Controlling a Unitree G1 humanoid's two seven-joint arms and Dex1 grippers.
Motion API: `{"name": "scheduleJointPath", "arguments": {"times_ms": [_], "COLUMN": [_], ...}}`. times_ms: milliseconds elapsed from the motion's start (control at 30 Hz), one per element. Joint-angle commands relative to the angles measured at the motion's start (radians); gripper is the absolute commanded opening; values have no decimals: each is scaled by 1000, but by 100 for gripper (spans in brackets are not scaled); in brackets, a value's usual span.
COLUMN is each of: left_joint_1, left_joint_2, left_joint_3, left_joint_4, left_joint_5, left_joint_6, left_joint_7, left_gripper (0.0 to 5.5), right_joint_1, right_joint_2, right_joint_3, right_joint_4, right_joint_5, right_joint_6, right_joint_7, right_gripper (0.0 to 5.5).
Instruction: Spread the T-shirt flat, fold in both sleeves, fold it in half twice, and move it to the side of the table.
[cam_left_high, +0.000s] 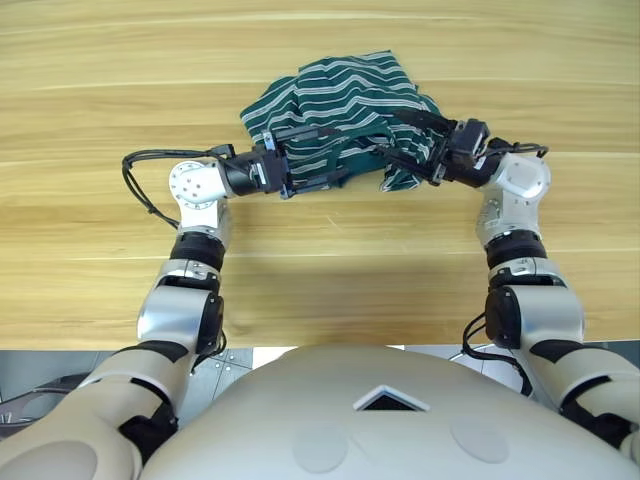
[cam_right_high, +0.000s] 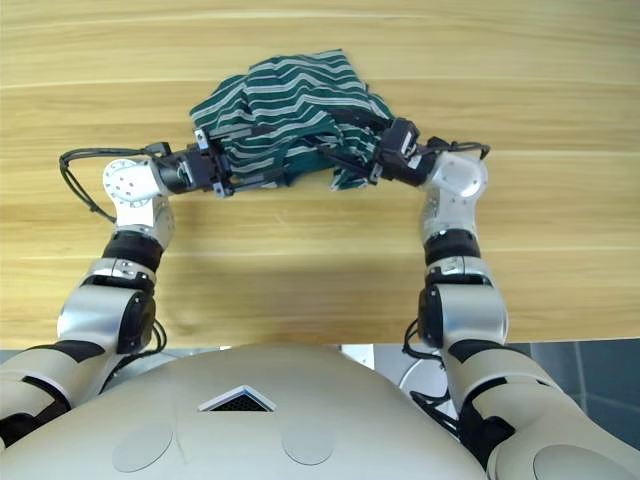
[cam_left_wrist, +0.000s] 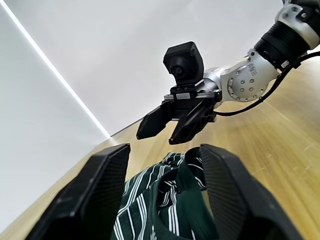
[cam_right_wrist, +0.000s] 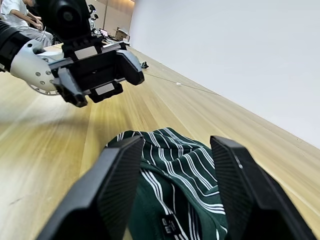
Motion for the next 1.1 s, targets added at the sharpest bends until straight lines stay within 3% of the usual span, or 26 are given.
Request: {"name": "scheduleJointPath", "arguments": {"times_ms": [33,233,733,1100], "left_joint_1": [6,12,-33,-33], "left_joint_2": [9,3,-42,-25], "left_joint_3": [-11,-15,36,-9], "left_joint_4": [-49,-66,-21,-19], "left_joint_5": [-76,-113,-76,-77], "left_joint_6": [36,54,0,37], "left_joint_7": [-30,-29,191,120], "left_gripper": [260,260,260,260], "right_joint_1": [-10,-16,-44,-45], "right_joint_2": [-10,-5,-5,-15], "right_joint_3": [10,26,44,63], "right_joint_4": [-6,-7,14,10], "right_joint_5": [-4,-12,-62,-67], "right_joint_6": [-11,-19,-10,-15], "right_joint_7": [-10,-20,-158,-161], "right_gripper": [246,246,246,246]}}
